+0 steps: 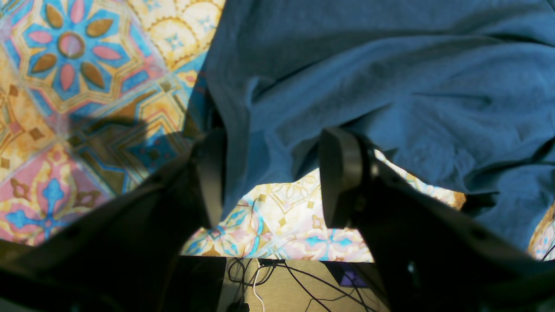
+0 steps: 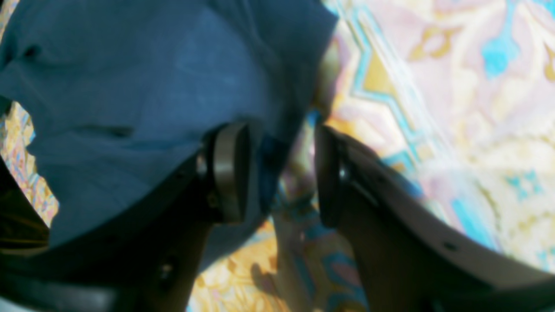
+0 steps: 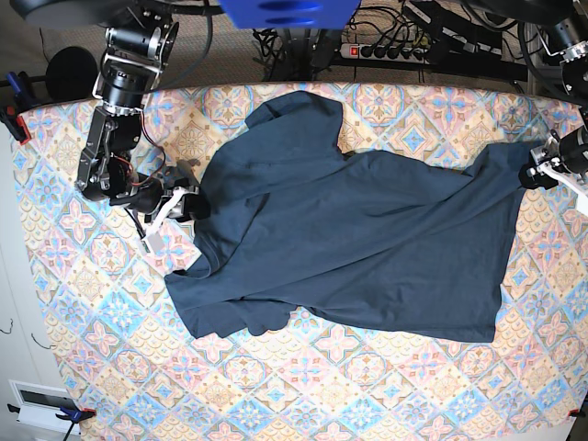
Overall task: Layout the t-shirt on the table in an organized manner, then fold the t-shirt properly
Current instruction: 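Release the right gripper and grasp the shirt's collar edge, then pull the collar edge outward with the right gripper to straighten the shirt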
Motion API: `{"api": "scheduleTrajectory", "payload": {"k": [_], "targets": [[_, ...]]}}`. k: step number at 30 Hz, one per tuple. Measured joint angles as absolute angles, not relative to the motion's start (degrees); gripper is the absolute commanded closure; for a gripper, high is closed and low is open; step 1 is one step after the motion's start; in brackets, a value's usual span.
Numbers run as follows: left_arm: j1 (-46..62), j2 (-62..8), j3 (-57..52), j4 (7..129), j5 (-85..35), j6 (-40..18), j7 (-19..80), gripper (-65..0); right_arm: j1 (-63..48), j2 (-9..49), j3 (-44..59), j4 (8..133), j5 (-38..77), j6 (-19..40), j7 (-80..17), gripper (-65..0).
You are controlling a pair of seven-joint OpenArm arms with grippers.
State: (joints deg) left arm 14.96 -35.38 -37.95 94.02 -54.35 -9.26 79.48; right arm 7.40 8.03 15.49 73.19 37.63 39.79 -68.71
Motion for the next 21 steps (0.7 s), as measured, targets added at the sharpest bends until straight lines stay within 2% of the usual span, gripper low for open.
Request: {"api": "scheduleTrajectory", "payload": {"k": [7, 9, 12, 15, 18, 21], "targets": [[14.96, -35.38, -37.82, 94.02, -54.35, -9.23, 79.46, -33.2, 7.31, 5.63, 15.38, 73.17, 37.54, 39.81, -68.82, -22.3], [14.94, -35.38, -37.82, 94.02, -54.41, -9.26, 79.48, -33.1, 7.42, 6.00, 15.40, 73.17, 37.52, 39.81, -68.62, -15.8], [14.94, -35.38, -37.80, 94.02, -54.37, -9.26, 79.48, -33.1, 7.29, 6.04, 15.55, 73.17, 37.58, 39.79, -69.25, 0.0], [14.94, -35.38, -37.80, 94.02, -54.37, -9.26, 79.46, -33.1, 7.07, 6.70, 16.16, 73.21, 38.11, 39.86, -69.32, -1.1], [14.96, -35.38, -37.80, 94.02, -54.26, -9.26, 79.46, -32.5, 6.96, 10.92, 19.88, 73.21, 41.04, 39.86, -69.69, -0.7], [14.94, -35.38, -37.78, 94.02, -54.39, -9.26, 79.46, -25.7, 6.98, 16.08, 21.30, 73.21, 43.77, 39.62, -69.56, -0.7]]}}
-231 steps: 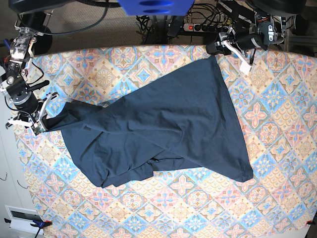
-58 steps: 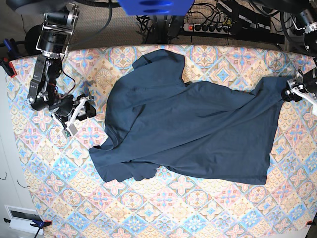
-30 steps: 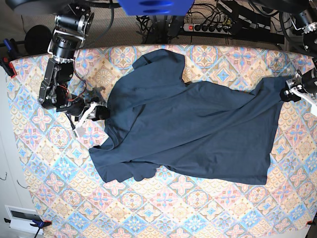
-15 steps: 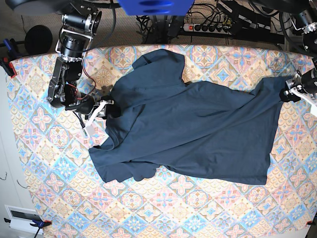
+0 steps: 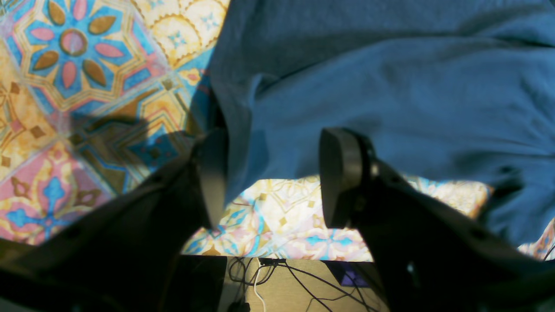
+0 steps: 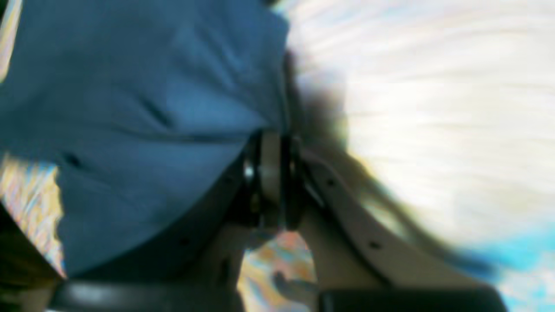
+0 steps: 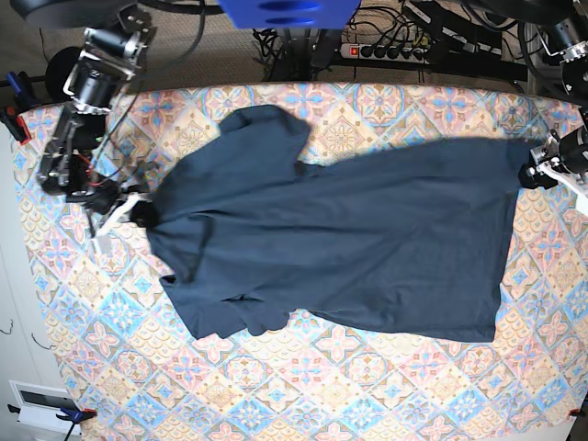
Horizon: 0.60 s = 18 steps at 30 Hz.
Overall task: Layout the t-shirt on the table in an organized manner, then fold the t-shirt properly
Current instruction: 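Pull the collar edge outward with the right gripper to straighten the shirt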
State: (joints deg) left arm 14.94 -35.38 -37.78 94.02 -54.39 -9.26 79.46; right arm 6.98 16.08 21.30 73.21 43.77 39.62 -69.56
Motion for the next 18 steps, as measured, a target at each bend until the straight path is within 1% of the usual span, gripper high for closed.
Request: {"api": "scheduleTrajectory", "payload": {"k": [2, 6, 11, 14, 18], "targets": [[14.96, -35.38, -37.78, 94.04, -54.37, -9.28, 79.46, -21.7, 6.98, 18.28, 21.28, 73.21, 46.00, 39.59, -69.45, -0.7], [15.09, -35.40, -37.78, 94.02, -54.11, -9.28, 79.46, -22.5, 5.43, 21.45, 20.73, 73.23, 49.95, 39.83, -69.21, -0.7], [15.14, -35.38, -37.71, 94.02, -54.17, -9.28, 79.48, -22.5, 1.85, 25.91, 20.88, 73.32, 49.58, 39.77, -69.60, -0.7], [15.11, -35.38, -37.67, 94.02, -54.15, -9.28, 79.46, -22.5, -1.04, 27.18, 20.88, 73.95, 50.06, 39.83, -69.01, -0.7], [14.31, -35.07, -37.76, 94.02, -54.19, -9.28, 78.39, -22.5, -5.37, 27.18, 20.78, 73.87, 49.80, 39.81, -69.60, -0.9]]}}
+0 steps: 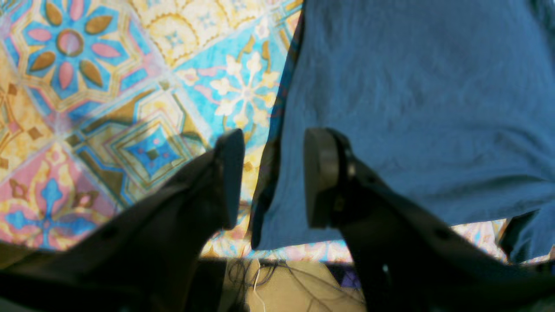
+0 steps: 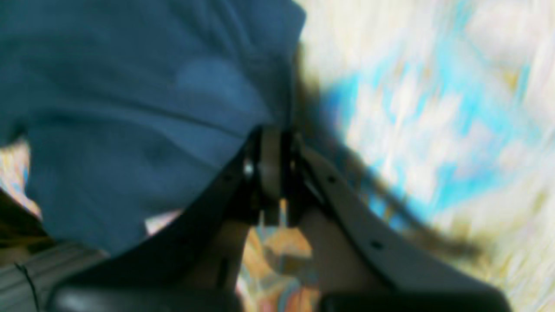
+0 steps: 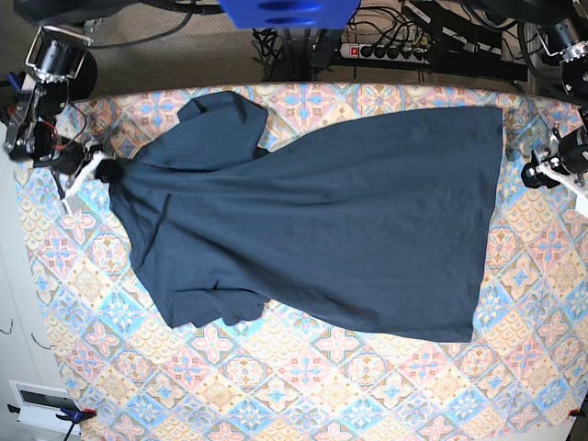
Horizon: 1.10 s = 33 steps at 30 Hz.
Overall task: Layout the t-shirt on the table in an organized manner, then fold the t-shirt properly
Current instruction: 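Pull the collar edge outward with the right gripper to straighten the shirt, then move both grippers down along the shirt sides and grasp the fabric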
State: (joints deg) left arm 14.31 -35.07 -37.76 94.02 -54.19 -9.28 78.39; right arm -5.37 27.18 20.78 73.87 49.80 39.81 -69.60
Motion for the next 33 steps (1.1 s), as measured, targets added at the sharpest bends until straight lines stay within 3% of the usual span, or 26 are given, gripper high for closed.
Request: {"api": "scheduleTrajectory", "payload": {"k": [6, 11, 16, 23, 28, 33], "targets": [[6.61, -32.14, -38.06, 93.95, -54.00, -9.17, 74.15, -22.5, -4.91, 27.03, 20.78, 75.37, 49.47, 39.79, -68.99, -2.4], [-0.99, -27.35, -37.87, 89.65, -53.89, -9.04, 74.72, -22.5, -4.73, 27.00, 25.50, 83.83, 49.50, 39.81, -68.51, -11.8], [-10.13, -22.59, -37.93, 79.53, -46.06, -8.93, 72.95, -22.5, -3.79, 26.83, 30.20, 85.43, 43.81, 39.86, -69.08, -19.9], [-16.36, -19.07, -32.51, 72.18, -35.86, -8.78, 62.57, -22.5, 9.89, 26.96, 25.19, 85.69, 39.92, 40.10, -67.72, -20.4], [-15.99, -16.23, -24.47, 72.07, -28.27, -8.95, 54.52, -22.1, 13.08, 23.70, 22.63, 85.12, 32.97, 39.86, -69.93, -20.6], [-15.90, -13.98, -23.83, 71.88, -19.16, -8.82, 49.60, -21.9, 16.99, 21.82, 21.41, 81.10, 31.48, 40.14, -67.99, -20.6]]}}
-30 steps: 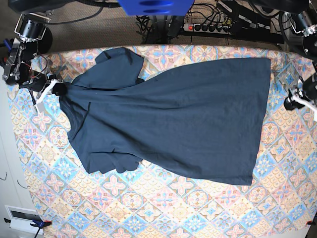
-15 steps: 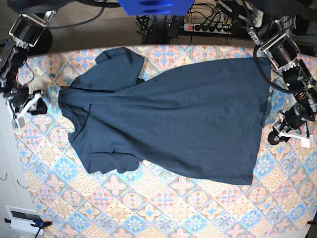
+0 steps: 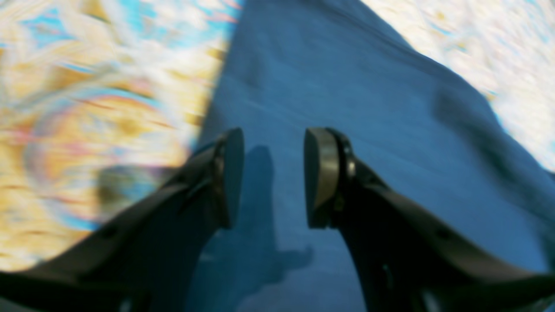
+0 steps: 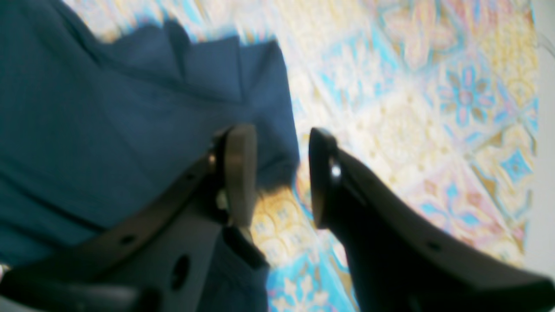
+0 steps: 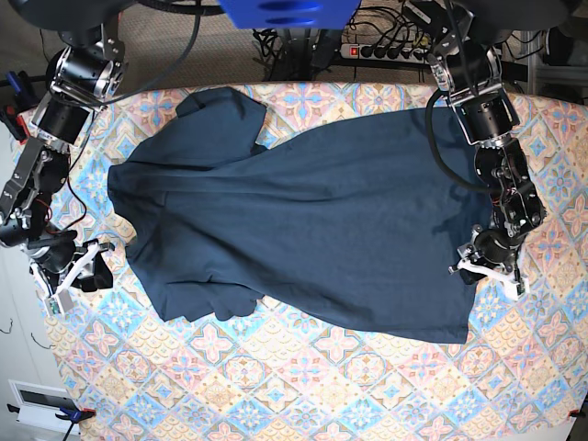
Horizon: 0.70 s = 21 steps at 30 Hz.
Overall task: Layout the t-shirt on the table in an organized manner, then fold the t-shirt properly
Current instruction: 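Move both grippers down along the shirt sides and grasp the fabric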
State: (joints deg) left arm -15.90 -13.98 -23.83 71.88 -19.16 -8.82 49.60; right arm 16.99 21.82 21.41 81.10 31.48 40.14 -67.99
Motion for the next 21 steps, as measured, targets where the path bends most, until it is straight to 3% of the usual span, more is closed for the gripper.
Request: {"api": "scheduleTrajectory", "payload": {"k": [4, 9, 17, 21], "targets": [[-16.34, -14.13, -24.08, 69.04, -17.96, -8.69, 48.60, -21.9, 16.93, 21.89, 20.25, 75.24, 28.49, 39.81, -68.14, -20.6], [-16.29, -15.25, -23.86, 64.51, -18.00, -8.75, 45.76, -22.4, 23.55, 21.76, 15.53, 71.00, 31.20, 40.07, -60.62, -20.6], [-16.25, -14.81, -23.90, 59.81, -18.11, -8.86, 42.52, -22.4, 23.22, 22.24, 11.51, 61.23, 29.02, 39.88, -54.52, -20.4], [-16.27, -15.25, -23.97, 59.70, -18.06, -8.75, 42.41, -22.4, 29.58, 21.89, 8.64, 54.24, 21.21, 39.90, -48.62, -20.6]]}}
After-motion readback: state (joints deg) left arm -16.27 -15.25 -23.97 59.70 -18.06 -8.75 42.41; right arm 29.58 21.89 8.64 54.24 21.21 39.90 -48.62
